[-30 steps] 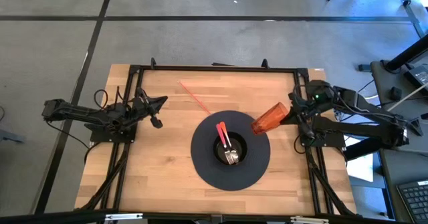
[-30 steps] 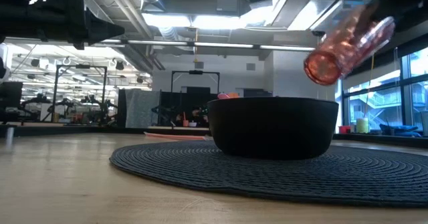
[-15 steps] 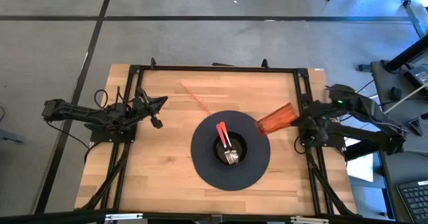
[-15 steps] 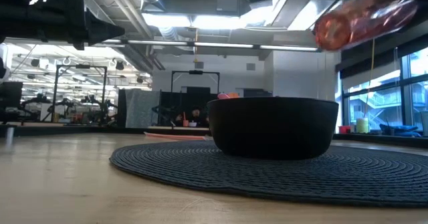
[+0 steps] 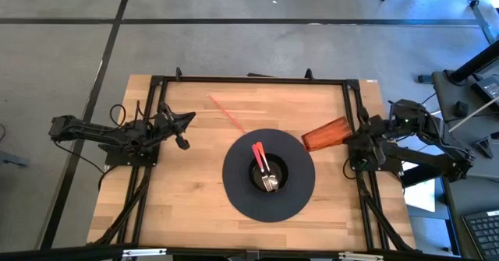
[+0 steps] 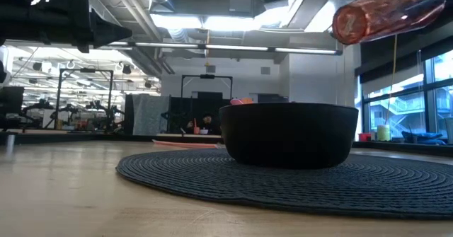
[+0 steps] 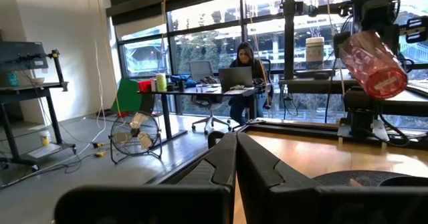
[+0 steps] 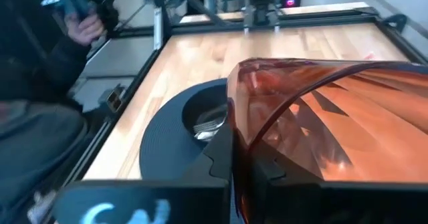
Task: Pick & Place Utensil
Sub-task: Put the orange cup on the black mat to the top right of the black bowl
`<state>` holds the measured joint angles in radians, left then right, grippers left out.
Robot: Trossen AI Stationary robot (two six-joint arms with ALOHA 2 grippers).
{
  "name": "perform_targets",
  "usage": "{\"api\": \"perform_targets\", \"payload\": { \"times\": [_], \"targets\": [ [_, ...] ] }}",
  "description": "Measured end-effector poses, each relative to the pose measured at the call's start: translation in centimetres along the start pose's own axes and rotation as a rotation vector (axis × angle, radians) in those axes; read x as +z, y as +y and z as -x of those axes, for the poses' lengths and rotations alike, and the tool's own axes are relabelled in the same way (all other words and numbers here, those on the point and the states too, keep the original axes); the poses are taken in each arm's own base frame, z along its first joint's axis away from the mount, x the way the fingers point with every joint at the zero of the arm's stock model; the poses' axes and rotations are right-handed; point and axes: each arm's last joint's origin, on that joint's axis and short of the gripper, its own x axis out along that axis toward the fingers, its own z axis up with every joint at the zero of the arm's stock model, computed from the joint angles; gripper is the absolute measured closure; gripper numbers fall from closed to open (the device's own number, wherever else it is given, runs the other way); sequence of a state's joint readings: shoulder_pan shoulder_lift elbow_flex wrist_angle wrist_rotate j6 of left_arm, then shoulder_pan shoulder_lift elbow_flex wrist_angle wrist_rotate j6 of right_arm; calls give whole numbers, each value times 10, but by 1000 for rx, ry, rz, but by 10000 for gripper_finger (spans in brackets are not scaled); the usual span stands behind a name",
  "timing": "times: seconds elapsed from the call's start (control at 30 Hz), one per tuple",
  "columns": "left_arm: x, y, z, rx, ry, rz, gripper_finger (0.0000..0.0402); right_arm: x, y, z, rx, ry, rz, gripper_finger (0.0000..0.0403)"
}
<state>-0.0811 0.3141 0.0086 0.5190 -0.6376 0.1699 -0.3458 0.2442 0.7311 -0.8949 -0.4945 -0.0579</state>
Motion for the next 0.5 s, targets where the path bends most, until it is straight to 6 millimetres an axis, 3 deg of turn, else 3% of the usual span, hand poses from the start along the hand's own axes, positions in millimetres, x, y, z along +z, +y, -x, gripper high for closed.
{"api": "perform_targets", "payload": {
  "times": [0.27, 0.5],
  "targets": [
    [0, 0, 0, 0, 0, 2, 396, 19, -10, -12, -79, 59, -82, 392],
    [0, 0, 0, 2, 0, 0, 396, 45, -26, -33, -166, 278, -125, 392]
  ]
}}
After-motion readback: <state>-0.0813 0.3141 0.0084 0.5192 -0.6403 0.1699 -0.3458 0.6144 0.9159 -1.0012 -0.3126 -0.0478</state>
